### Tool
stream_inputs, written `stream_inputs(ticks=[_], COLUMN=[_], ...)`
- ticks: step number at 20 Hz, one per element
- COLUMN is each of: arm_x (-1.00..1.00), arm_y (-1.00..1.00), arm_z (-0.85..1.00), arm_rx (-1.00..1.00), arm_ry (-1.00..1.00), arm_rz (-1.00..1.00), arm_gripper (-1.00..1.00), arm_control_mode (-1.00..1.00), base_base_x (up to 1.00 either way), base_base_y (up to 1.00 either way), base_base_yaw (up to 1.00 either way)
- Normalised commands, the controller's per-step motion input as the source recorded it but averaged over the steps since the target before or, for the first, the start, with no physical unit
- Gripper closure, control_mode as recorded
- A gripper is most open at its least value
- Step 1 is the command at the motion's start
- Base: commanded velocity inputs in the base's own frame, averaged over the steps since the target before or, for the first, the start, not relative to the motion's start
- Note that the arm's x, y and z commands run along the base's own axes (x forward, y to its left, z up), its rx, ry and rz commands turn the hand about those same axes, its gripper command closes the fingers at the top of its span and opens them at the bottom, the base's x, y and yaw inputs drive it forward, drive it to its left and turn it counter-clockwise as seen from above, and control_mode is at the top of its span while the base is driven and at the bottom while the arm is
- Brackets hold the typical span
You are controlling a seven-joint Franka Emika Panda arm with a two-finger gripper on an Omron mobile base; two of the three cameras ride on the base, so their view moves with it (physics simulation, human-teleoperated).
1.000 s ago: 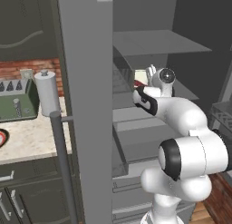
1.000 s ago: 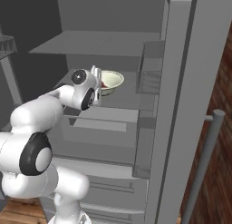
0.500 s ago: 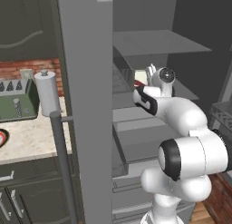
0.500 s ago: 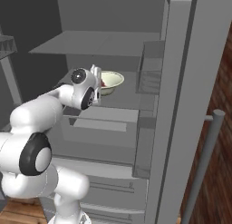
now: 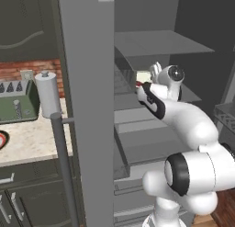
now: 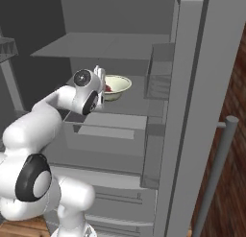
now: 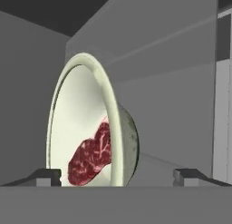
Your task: Place one of the steaks on the plate and the other in the bowl. Then place the bowl in the fridge.
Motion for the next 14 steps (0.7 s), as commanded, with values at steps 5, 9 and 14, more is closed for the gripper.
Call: stream_inputs(ticks=[5,9,14], arm_x=[-0.43,-0.48,-0.59], arm_y=[0.0,0.0,0.0], arm_z=[0.0,0.24,0.38], arm_rx=[0.0,0.0,0.0], arm_ry=[-0.01,0.0,0.02], arm_rz=[0.06,0.03,0.0], arm_gripper=[-1.0,-1.0,-1.0], arm_control_mode=[-1.0,-1.0,-1.0], base_base_x=[0.0,0.0,0.0], base_base_y=[0.0,0.0,0.0], base_base_yaw=[0.0,0.0,0.0])
